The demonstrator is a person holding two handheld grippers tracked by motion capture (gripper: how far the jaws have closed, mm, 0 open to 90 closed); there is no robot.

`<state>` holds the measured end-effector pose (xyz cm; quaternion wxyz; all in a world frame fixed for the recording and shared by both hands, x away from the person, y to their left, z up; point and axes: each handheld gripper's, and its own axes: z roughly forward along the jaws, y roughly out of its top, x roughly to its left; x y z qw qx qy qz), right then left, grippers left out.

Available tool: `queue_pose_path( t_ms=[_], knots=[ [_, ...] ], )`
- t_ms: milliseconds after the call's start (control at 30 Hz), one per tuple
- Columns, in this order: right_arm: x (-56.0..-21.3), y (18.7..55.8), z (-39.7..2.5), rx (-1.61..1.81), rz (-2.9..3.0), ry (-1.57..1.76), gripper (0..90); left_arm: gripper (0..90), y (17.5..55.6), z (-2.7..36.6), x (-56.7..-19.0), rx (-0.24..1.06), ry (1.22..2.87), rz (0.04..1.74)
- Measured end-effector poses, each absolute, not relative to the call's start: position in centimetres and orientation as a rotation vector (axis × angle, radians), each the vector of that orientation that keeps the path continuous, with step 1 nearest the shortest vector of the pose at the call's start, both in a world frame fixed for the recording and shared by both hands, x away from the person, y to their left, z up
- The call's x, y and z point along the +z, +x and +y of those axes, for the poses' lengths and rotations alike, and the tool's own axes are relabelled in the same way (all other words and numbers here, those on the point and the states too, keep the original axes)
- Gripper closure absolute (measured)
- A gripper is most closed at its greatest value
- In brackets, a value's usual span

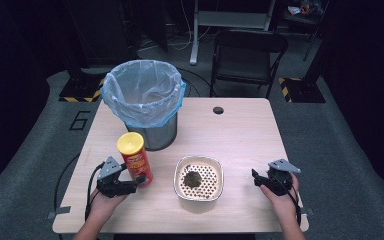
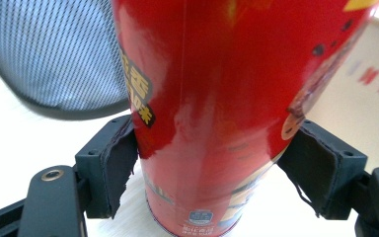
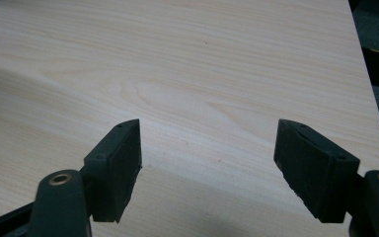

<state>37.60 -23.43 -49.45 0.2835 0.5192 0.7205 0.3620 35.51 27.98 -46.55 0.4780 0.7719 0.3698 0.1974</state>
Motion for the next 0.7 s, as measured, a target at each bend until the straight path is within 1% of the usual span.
queue_pose_path(
  t_ms=[133,367,500,700],
  knots=[
    [-49.7,37.7,-23.6,0.981,1.939,1.391,25.9,23.6,35.5,27.2,-45.9,0.450,1.899,0.899],
    [-49.9,37.9,-23.4,0.978,1.964,1.379,26.3,23.6,35.6,26.1,-43.6,0.447,1.937,0.898],
    [-50.0,37.9,-23.4,0.974,1.966,1.380,26.3,23.6,35.8,25.9,-40.9,0.455,1.948,0.870],
    [-50.2,38.1,-23.5,0.972,1.972,1.387,26.3,23.7,35.9,26.0,-36.5,0.452,1.903,0.852]
  ],
)
